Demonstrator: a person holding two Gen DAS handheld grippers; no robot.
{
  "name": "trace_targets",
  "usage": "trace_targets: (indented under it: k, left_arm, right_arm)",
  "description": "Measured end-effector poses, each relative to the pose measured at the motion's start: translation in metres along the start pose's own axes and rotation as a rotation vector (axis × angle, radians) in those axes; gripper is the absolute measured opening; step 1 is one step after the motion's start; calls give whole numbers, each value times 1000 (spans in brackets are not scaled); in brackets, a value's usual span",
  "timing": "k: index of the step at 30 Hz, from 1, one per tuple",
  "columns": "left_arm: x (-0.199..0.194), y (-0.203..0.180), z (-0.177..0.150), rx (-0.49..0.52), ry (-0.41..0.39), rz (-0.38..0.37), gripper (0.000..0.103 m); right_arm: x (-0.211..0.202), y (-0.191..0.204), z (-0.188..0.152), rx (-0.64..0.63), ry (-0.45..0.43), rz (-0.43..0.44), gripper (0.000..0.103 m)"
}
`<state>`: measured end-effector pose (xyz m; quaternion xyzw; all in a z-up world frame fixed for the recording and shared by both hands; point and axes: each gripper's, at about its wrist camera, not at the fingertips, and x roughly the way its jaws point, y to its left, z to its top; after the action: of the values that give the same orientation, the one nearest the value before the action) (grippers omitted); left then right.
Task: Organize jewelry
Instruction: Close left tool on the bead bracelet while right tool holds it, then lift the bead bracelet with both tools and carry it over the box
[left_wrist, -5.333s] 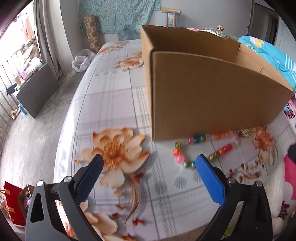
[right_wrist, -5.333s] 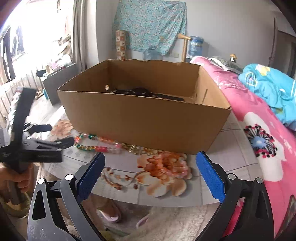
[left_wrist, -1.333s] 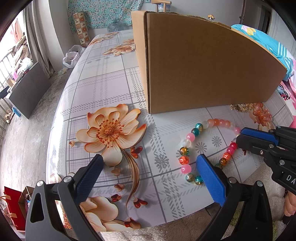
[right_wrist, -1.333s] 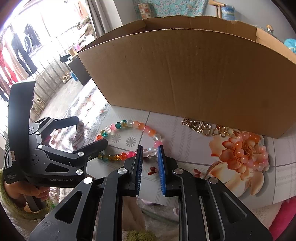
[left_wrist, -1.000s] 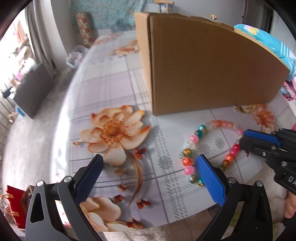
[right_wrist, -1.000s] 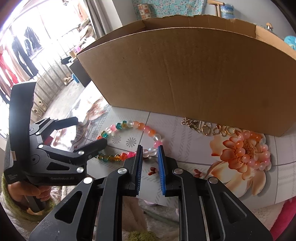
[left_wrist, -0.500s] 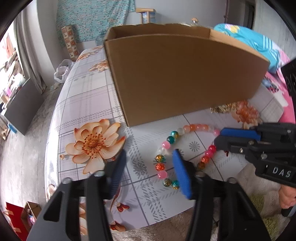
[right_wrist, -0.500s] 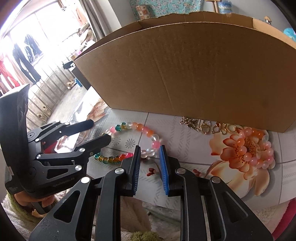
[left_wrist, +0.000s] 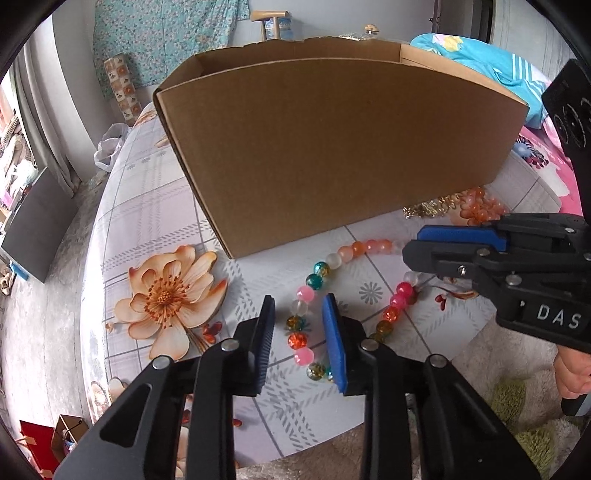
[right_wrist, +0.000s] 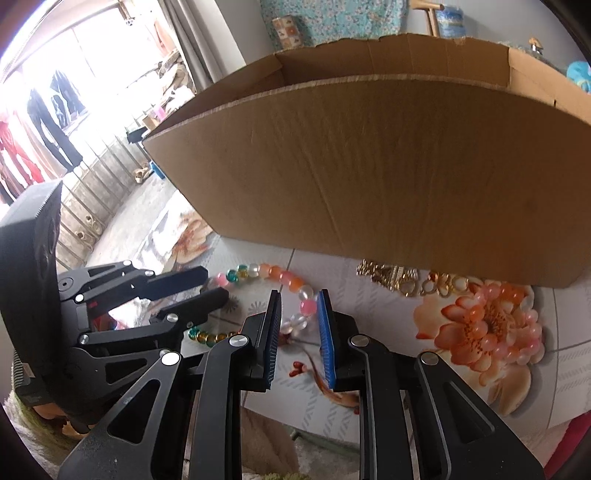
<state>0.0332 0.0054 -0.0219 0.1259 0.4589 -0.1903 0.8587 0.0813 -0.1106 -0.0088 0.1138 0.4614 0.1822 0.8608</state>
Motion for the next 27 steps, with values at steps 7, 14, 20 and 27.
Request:
trace_targets:
  k: [7,14,20,27]
  left_arm:
    - [4,1,8,-16,11,10,26]
    - [7,-6,15,-7,7,20,16]
    - [6,-17,17,16,-1,23,9]
    - [-23,-13,11,-15,-59,-27,9]
  right_arm:
    - [11,8,-2,-46,24,-29,17]
    - [16,16,-3,-63,30,-51,8]
    - [11,12,-3,-40,29,-28,8]
    - [-16,8,-1,-44,-14,-3,8]
